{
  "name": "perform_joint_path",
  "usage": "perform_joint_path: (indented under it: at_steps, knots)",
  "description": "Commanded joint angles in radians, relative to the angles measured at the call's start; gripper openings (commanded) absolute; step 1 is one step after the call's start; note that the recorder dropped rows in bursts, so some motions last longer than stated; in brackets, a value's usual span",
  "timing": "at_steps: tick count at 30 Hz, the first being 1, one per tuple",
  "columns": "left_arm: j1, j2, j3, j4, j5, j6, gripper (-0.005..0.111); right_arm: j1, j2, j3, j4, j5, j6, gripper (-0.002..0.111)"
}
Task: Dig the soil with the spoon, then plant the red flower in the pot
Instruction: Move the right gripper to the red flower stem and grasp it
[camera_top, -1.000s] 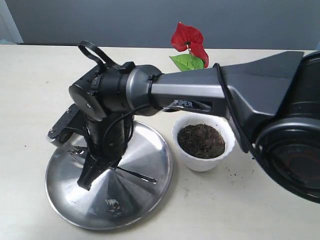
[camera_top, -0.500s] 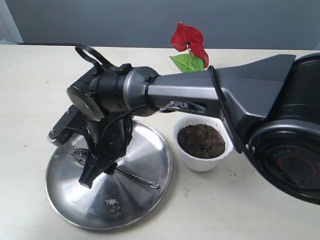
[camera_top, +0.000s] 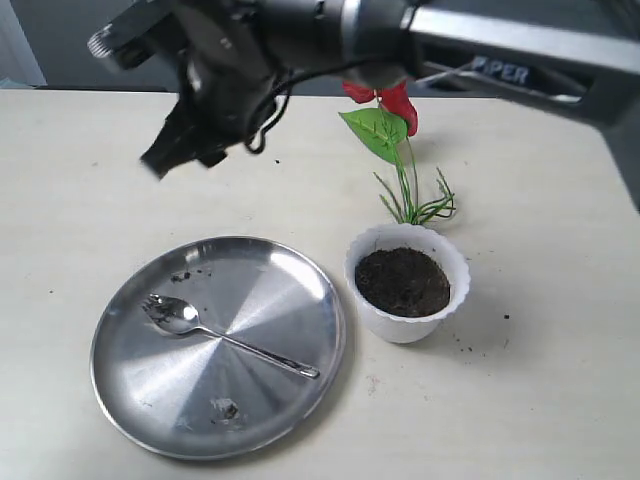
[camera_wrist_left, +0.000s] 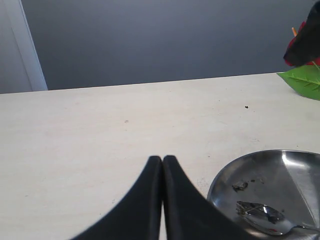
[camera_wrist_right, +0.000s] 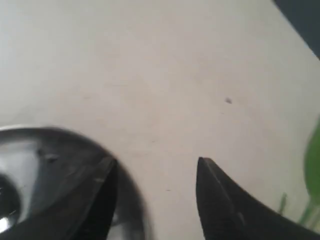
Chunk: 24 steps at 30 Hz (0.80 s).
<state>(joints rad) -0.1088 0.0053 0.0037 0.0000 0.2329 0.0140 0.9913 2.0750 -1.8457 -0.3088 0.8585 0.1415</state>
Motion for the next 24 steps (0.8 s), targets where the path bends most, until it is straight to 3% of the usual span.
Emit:
perform_joint_path:
  at_steps: [1,10,24]
  knots:
    - [-0.005,-0.005,-0.004,0.0,0.0,-0.004,0.0,-0.17,-0.015,-0.004,-0.044,0.028,0.203,0.048]
    - [-0.005,-0.005,-0.004,0.0,0.0,-0.004,0.0,-0.385,0.012,-0.004,0.176,0.026,0.162,0.048]
    - [-0.005,-0.005,-0.004,0.0,0.0,-0.004,0.0,-0.42,0.168,-0.009,0.177,-0.253,0.151,0.048]
